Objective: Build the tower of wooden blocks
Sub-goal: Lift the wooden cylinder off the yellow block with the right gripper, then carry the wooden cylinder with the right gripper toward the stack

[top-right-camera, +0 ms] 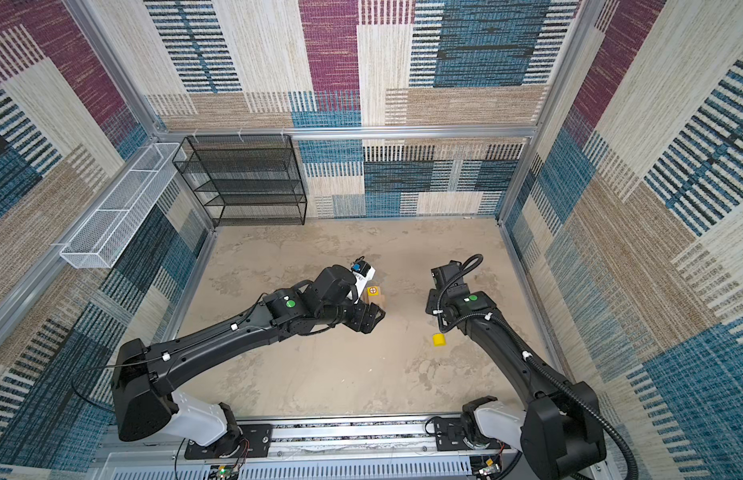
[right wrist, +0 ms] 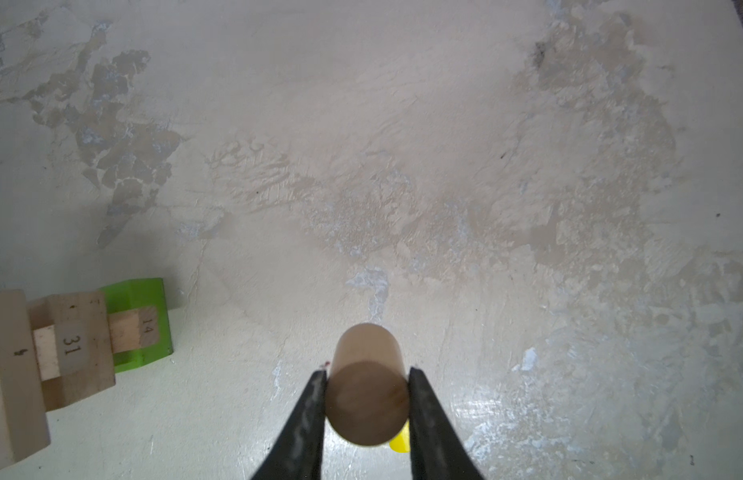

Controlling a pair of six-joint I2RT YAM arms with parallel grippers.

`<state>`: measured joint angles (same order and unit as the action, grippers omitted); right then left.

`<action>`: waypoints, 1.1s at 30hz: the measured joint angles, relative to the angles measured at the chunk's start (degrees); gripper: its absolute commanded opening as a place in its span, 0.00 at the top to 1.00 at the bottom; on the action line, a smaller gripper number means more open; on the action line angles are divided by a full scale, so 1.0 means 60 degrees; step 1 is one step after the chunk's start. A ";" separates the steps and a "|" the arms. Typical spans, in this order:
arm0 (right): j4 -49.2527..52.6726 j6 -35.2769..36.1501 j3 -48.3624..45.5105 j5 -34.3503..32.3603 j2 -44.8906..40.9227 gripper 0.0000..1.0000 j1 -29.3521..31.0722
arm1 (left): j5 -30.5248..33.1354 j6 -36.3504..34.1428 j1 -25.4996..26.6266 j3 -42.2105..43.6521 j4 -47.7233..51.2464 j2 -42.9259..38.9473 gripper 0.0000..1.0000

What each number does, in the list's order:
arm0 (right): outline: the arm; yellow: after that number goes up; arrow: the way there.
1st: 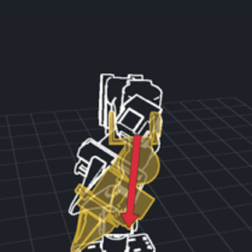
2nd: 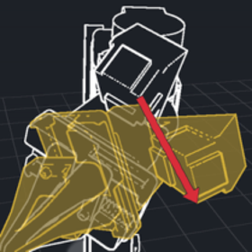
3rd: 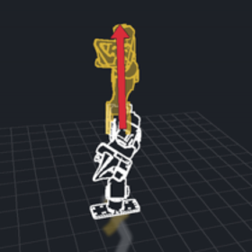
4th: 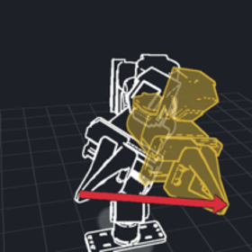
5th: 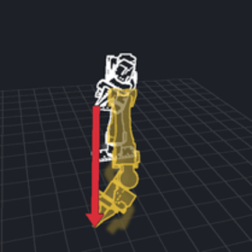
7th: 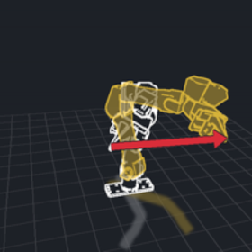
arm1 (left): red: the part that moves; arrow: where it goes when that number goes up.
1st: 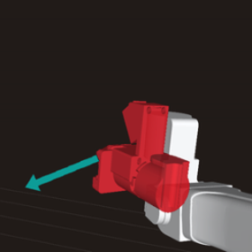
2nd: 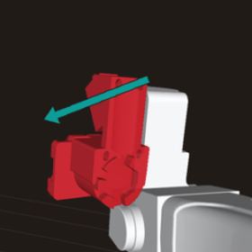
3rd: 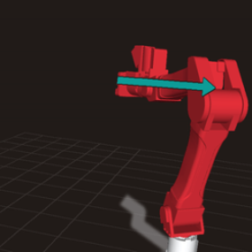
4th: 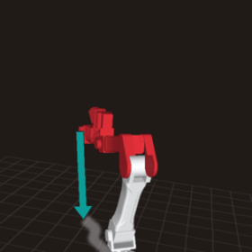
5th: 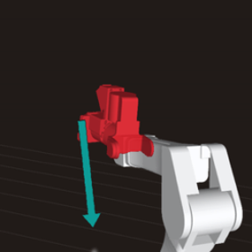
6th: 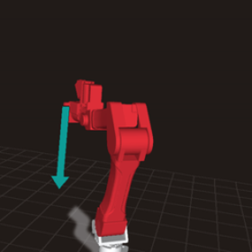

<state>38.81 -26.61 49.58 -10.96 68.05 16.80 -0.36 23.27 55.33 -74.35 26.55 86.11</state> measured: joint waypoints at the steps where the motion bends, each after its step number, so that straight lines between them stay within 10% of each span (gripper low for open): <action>1: 0.0015 -0.0018 0.0011 0.0007 -0.0011 1.00 0.0000 | -0.0007 0.0040 -0.0015 0.0015 -0.0029 -0.0004 0.20; 33: 0.0576 -0.1158 0.1854 0.0255 0.0055 1.00 0.1712 | -0.0229 0.0135 -0.0466 0.0758 -0.0237 -0.0718 0.20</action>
<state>42.26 -33.56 60.71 -9.43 68.38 27.07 -1.74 24.08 52.53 -69.80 25.12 81.80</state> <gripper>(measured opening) 0.315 0.798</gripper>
